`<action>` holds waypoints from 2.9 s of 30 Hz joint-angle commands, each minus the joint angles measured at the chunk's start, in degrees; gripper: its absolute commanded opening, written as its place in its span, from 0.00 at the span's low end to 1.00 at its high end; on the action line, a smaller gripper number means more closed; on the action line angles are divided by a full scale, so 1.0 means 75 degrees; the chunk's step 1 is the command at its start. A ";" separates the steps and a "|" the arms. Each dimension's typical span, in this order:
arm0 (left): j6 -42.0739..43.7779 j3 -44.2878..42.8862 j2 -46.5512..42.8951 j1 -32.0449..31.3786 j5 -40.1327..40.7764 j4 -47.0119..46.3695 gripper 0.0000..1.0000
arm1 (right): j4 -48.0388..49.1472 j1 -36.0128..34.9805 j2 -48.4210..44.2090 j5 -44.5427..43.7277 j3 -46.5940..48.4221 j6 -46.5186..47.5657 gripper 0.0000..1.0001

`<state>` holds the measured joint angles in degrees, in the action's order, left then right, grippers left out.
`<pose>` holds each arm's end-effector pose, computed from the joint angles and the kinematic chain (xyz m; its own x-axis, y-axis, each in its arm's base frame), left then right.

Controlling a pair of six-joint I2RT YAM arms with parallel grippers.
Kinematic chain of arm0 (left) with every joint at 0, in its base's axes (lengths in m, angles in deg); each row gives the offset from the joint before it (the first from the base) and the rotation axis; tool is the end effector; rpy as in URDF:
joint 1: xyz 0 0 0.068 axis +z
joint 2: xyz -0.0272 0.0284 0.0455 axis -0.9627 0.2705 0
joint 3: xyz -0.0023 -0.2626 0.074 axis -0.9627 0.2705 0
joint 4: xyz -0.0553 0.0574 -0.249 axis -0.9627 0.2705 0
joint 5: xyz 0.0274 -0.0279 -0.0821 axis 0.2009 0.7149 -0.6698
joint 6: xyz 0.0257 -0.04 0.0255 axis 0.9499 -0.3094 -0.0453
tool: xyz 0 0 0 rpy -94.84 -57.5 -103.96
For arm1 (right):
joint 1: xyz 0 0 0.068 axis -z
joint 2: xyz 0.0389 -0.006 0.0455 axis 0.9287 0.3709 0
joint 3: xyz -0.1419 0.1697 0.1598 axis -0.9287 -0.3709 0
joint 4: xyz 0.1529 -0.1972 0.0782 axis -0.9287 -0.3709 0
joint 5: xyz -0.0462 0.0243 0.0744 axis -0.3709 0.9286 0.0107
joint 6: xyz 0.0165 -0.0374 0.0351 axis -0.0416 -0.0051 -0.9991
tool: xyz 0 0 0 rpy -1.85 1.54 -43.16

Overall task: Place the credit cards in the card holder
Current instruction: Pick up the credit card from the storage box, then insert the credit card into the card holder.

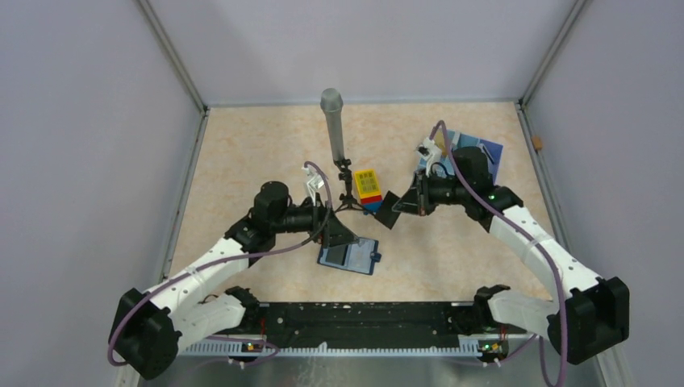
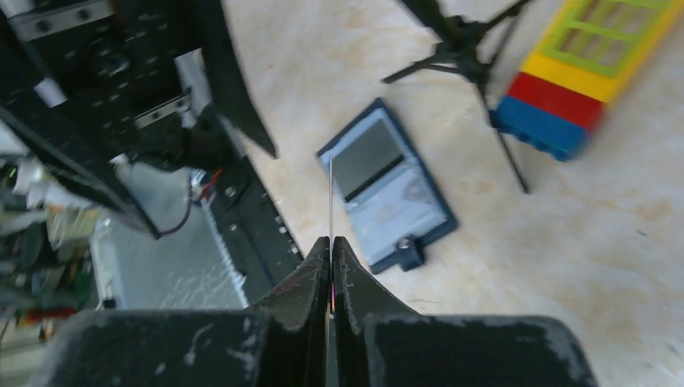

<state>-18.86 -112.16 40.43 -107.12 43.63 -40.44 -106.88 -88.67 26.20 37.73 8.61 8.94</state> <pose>0.1703 -0.1388 0.2604 -0.7634 0.0003 -0.6459 0.6106 0.3263 -0.7216 0.2141 0.1042 0.2936 -0.7288 -0.0445 -0.6832 -0.5811 0.5680 0.5828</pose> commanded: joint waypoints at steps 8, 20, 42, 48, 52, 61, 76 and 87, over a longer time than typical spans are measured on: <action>-0.0272 0.0217 0.0417 -0.0391 -0.1367 -0.1615 0.96 | 0.1955 -0.1369 0.0789 0.2740 0.0204 -0.0350 0.00; -0.0540 0.0253 0.0678 -0.0525 -0.1895 -0.2108 0.32 | 0.2375 -0.1740 0.1314 0.3200 0.0415 -0.0477 0.00; -0.0821 0.0387 0.1089 -0.0717 -0.1920 -0.2629 0.00 | 0.2541 -0.1985 0.1640 0.3466 0.0333 -0.0576 0.00; -0.0899 0.0706 0.1276 -0.0705 -0.1630 -0.2807 0.00 | 0.2334 -0.1985 0.2009 0.2822 0.0451 -0.0600 0.03; -0.0880 0.1006 0.1360 -0.0702 -0.1502 -0.2838 0.00 | 0.2205 -0.1976 0.2291 0.2247 0.0462 -0.0611 0.40; -0.0827 0.1368 0.1717 -0.0502 -0.1154 -0.2886 0.00 | 0.2041 -0.1630 0.1829 0.0147 -0.0027 -0.1243 0.60; -0.0400 0.1790 0.2857 0.0606 -0.0987 -0.2912 0.00 | 0.1471 -0.3072 0.0541 -0.4579 -0.2122 -0.3823 0.56; -0.0073 0.1708 0.2770 0.0750 -0.0828 -0.2259 0.00 | 0.1515 -0.4248 0.2009 -0.5305 -0.1794 -0.5138 0.52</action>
<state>-21.83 -99.09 61.65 -101.68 37.42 -58.45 -95.95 -118.09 38.20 1.21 -7.43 -25.37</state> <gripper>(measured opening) 0.001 0.516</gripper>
